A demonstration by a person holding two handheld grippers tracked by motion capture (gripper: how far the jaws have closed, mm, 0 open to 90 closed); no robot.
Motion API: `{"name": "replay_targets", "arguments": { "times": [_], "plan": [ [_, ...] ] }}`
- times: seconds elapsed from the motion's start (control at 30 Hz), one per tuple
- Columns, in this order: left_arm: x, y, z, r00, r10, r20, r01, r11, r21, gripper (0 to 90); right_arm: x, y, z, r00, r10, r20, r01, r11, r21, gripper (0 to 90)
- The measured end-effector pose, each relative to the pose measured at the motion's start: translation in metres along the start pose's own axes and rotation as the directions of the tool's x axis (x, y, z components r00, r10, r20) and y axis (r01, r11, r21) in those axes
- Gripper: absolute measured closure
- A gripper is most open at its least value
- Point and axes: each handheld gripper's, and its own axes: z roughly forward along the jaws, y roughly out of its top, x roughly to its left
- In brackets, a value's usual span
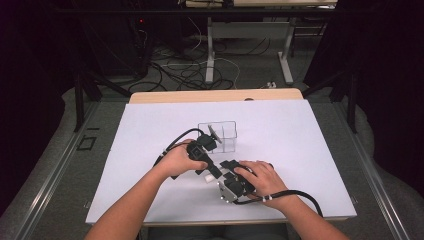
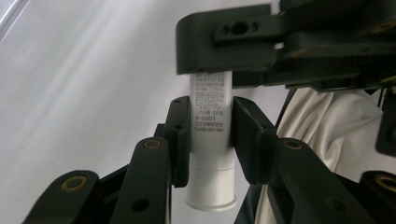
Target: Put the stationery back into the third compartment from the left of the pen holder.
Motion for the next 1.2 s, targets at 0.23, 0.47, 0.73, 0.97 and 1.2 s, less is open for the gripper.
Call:
{"name": "replay_targets", "arguments": {
  "times": [0.23, 0.47, 0.73, 0.97, 1.2],
  "plan": [
    [-0.0051, 0.0065, 0.0005, 0.9997, 0.018, 0.013, -0.018, 0.9998, 0.004, 69.4, 0.001, -0.0004, 0.001, 0.9997, -0.023, -0.001, 0.023, 1.0, 0.015, 64.6],
    [-0.0061, 0.0074, 0.0014, 0.9998, 0.018, 0.01, -0.019, 0.9996, 0.021, 69.3, 0.0009, -0.0002, 0.0013, 0.998, -0.063, -0.003, 0.063, 0.998, 0.025, 70.0],
    [-0.0055, 0.0063, 0.0027, 0.9997, 0.023, 0.012, -0.023, 0.9997, 0.007, 69.1, 0.0013, 0.0, 0.0015, 0.9976, -0.068, -0.007, 0.068, 0.997, 0.028, 70.2],
    [-0.0057, 0.0047, 0.0019, 0.9998, 0.008, 0.017, -0.008, 1.0, -0.004, 68.6, 0.0005, -0.0003, 0.0014, 0.998, -0.062, -0.01, 0.062, 0.998, 0.023, 70.2],
    [-0.0024, -0.0021, -0.0034, 0.9996, -0.019, 0.019, 0.02, 0.9981, -0.058, 60.5, 0.0005, -0.0028, 0.0017, 0.9986, -0.052, -0.013, 0.052, 0.998, 0.038, 70.3]
  ]
}}
